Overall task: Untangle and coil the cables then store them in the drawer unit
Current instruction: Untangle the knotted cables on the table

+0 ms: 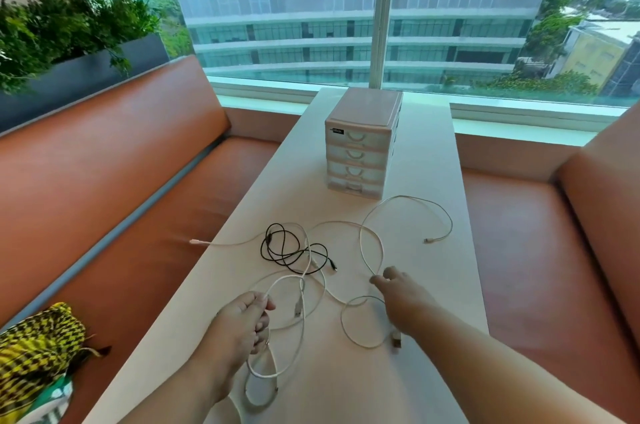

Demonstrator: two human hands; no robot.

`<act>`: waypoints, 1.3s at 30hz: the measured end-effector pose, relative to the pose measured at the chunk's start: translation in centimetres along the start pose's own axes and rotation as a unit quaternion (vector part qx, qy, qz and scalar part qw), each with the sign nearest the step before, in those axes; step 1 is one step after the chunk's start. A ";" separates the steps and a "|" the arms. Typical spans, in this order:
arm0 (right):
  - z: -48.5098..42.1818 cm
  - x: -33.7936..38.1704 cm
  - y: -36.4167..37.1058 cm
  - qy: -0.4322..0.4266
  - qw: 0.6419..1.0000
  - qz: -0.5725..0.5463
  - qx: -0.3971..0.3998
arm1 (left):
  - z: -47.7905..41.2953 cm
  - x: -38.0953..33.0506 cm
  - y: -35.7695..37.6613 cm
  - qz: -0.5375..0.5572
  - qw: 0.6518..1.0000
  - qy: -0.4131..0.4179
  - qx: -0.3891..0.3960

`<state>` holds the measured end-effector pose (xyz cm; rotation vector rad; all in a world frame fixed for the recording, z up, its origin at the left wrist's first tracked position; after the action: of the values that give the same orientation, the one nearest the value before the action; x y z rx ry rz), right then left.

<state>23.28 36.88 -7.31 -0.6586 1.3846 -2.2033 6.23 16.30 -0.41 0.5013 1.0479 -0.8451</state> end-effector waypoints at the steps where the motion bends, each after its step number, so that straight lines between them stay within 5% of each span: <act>1: -0.5 0.1 -0.1 -0.008 1.000 0.027 0.002 | -0.2 0.0 0.0 -0.001 1.000 -0.003 -0.001; 8: -3.0 -0.1 2.1 -0.003 0.996 0.087 0.025 | -1.2 0.5 0.0 -0.003 1.000 -0.008 -0.009; 14: -3.0 0.8 1.4 -0.105 0.980 0.169 -0.025 | -1.4 0.7 0.0 -0.013 1.000 -0.002 -0.005; 20: -0.9 -0.8 -2.4 -0.087 0.989 0.065 -0.101 | -1.1 0.0 0.2 -0.011 1.000 0.008 0.002; 23: 0.1 -0.9 -4.2 -0.099 0.983 0.098 -0.121 | -0.8 -0.4 0.3 0.002 1.000 0.012 0.006; 31: 2.9 -1.0 -10.9 -0.177 0.943 0.161 -0.233 | -0.5 -3.2 0.7 0.081 0.996 0.018 0.034; 39: 7.0 2.8 -18.3 -0.196 0.938 0.070 -0.276 | 1.2 -6.2 2.9 0.243 0.963 -0.031 0.109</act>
<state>23.11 37.48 12.48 -1.0829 1.7635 -1.4562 7.74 19.36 5.63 0.8726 0.7286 -0.5325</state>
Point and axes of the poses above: each hand's wrist, its own z-axis away from the middle knuckle, its own y-axis out of the palm, x = y × z, the point moved 10 cm from there along -z, towards the middle knuckle, and after that the axes turned 2 degrees about x, right-handed, at the moved point
